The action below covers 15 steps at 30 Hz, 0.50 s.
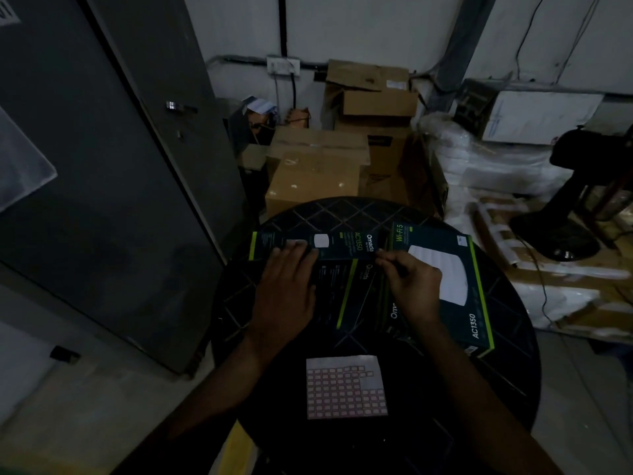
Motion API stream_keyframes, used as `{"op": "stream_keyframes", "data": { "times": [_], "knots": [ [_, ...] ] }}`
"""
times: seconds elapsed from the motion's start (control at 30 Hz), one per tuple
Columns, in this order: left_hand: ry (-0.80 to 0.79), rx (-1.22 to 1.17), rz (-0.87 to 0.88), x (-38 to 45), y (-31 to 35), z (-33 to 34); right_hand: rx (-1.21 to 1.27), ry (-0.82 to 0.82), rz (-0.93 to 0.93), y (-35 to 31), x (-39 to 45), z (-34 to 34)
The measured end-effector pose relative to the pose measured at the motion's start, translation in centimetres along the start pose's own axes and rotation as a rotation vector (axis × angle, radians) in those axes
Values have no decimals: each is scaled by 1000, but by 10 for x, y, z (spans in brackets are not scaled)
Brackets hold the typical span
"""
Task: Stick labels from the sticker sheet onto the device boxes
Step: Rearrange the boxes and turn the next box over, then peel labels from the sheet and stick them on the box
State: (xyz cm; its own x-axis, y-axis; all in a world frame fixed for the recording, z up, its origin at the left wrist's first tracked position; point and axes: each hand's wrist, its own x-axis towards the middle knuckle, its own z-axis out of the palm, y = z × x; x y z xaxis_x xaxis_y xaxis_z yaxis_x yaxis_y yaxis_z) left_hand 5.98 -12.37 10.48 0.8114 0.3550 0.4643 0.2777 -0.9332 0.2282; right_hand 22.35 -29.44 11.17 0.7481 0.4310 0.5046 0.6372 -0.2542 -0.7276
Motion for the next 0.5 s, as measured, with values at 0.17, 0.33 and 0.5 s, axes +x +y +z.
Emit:
{"op": "stream_keyframes", "data": {
  "times": [0.17, 0.33, 0.5],
  "knots": [
    [-161, 168, 16, 7, 29, 16, -18, -73, -12, 5, -24, 7],
    [-193, 208, 47, 8, 21, 14, -211, -436, -112, 33, -78, 31],
    [-210, 211, 18, 6, 26, 12, -336, -583, 336, 89, -132, 41]
  ]
}}
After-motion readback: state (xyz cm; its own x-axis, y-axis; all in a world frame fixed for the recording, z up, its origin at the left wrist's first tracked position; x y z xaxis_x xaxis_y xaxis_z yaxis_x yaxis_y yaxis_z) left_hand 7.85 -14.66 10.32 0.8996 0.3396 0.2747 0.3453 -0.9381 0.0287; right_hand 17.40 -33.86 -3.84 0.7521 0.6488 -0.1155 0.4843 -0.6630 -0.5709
